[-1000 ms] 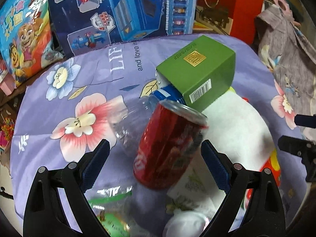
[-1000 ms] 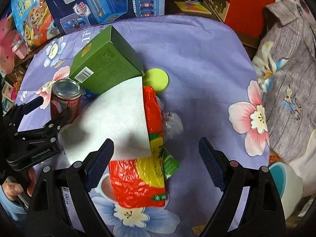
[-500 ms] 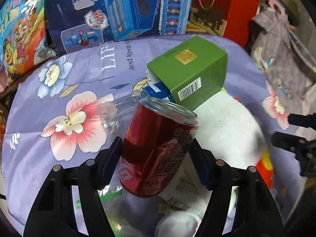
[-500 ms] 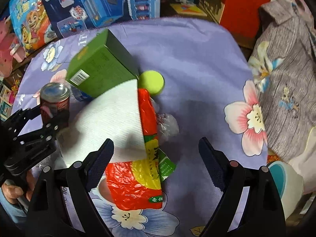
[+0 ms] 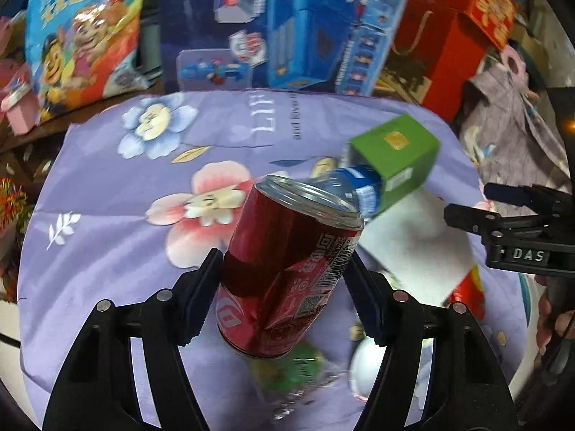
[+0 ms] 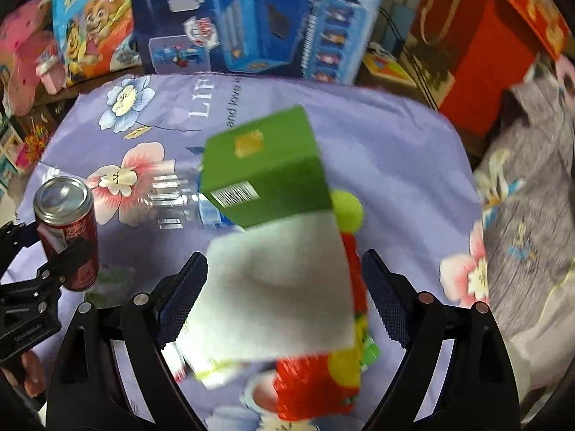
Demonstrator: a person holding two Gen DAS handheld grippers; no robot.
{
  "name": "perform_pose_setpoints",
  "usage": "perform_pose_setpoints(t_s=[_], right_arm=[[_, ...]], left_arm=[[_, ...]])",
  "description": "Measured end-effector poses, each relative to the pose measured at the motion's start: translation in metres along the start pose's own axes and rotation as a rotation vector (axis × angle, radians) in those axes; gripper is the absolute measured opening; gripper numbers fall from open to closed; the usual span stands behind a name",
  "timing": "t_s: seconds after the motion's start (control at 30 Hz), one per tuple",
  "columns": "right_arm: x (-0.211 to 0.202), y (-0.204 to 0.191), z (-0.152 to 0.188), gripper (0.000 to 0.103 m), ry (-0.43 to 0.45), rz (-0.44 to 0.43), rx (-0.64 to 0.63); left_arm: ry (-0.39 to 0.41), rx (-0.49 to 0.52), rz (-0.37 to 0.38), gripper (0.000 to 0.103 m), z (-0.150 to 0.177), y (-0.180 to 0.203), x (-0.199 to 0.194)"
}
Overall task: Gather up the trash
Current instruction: 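Grasp the red cola can with the left gripper while the right grasps the plastic bottle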
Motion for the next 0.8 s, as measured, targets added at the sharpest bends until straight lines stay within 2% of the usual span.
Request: perform_pose_setpoints(t_s=[0.1,0.2,0.3,0.37,0.43,0.53,0.63,0.7,0.8], right_arm=[[0.014,-0.019,-0.015,0.086,-0.005,0.084,-0.055],[0.023,-0.022,-0.024,0.086,0.002,0.116,-0.065],[0.024,-0.018,-0.027,0.086,-0.010,0.060,-0.028],[0.016,-0.022,-0.025,0.086,0.017,-0.005,-0.020],[0.008,-0.028,-0.025,0.086,0.037,-0.029,-0.035],[0.008,-0.052,-0.028,0.086,-0.003,-0.040,-0.164],[0.010,-0.082,-0.033,0.086,-0.060,-0.050,-0.399],[0.010,-0.099,-0.037,0.086,-0.057,-0.032,-0.551],[0.020,-0.118,-0.042,0.086,-0.078,-0.022,-0.701]], left_arm=[[-0.004,-0.025,0.006,0.069,-0.003,-0.014,0.005],[-0.014,-0.034,0.016,0.069,-0.007,-0.022,0.012],[-0.021,-0.029,0.024,0.069,-0.012,-0.026,0.018],[-0.011,-0.027,0.021,0.069,-0.015,-0.030,0.019],[-0.012,-0.027,0.018,0.069,-0.016,-0.035,0.020],[-0.030,-0.041,0.021,0.069,-0.011,-0.048,0.021],[-0.032,-0.062,0.029,0.069,-0.002,-0.063,0.013],[-0.033,-0.068,0.027,0.069,0.003,-0.070,0.007],[-0.041,-0.071,0.012,0.069,0.010,-0.077,0.004]])
Point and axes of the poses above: each gripper's, at about its wrist camera, not at the fingertips, and x roughly the way its jaws point, y to its right, z to its underside, the point moved 4 cm from there along x, roughly the way its jaws point, and after that the axes turned 7 degrees about -y, right-handed, at the moved point
